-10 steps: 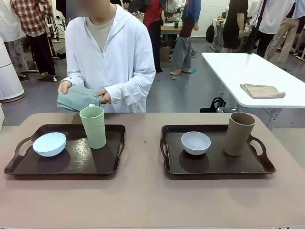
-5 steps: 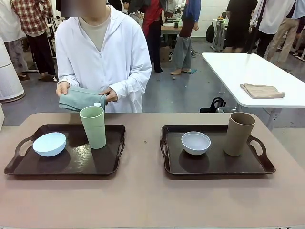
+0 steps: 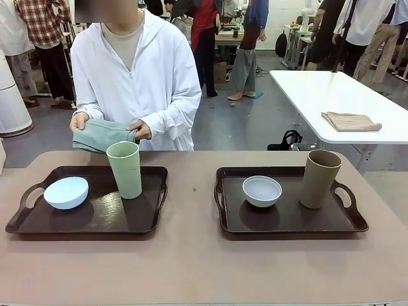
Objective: Set up a tray with a mat and arrange the tableware.
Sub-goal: Pick up the Picnic Bowl and Reusable plastic cup from the Handle tray in front of the human's position and hold them in the air.
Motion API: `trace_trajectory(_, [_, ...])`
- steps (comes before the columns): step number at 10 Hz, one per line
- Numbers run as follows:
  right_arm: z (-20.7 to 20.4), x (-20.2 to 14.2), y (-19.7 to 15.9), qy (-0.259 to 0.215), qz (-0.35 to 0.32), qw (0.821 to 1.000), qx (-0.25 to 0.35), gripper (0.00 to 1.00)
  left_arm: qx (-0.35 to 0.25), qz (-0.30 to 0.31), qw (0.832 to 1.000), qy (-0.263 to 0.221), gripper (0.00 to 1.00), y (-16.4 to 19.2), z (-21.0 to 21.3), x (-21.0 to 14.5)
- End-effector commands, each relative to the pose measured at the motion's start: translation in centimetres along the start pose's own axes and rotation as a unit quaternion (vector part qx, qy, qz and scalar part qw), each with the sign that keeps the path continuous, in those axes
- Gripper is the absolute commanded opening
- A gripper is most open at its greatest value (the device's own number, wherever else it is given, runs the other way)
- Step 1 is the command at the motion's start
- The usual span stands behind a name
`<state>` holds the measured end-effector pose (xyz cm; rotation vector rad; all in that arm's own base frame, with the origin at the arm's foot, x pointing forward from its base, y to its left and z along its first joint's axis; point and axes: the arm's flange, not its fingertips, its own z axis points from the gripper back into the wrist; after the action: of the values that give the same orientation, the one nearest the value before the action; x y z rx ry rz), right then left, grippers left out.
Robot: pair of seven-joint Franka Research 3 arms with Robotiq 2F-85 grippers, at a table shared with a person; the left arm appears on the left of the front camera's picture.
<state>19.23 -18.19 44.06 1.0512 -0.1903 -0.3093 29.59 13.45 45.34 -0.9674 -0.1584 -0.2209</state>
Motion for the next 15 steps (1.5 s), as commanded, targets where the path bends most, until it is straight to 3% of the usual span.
trace_trajectory(1, [0.0,0.1,0.0,-0.001,0.002,1.000,0.010,1.00,-0.006,-0.005,1.000,-0.001,1.00,0.0,0.3,0.1])
trace_trajectory(13, [0.0,0.1,0.0,-0.001,0.002,1.000,0.010,1.00,-0.006,-0.005,1.000,-0.001,1.00,0.0,0.3,0.1])
trace_trajectory(14, [0.0,0.0,0.0,0.000,0.000,1.000,0.000,1.00,0.000,0.000,1.000,0.000,1.00,0.0,0.0,0.0])
trace_trajectory(15, [-1.8,0.2,2.1,0.016,0.044,0.999,-0.003,1.00,0.069,0.007,0.997,-0.030,1.00,-0.7,0.0,1.3])
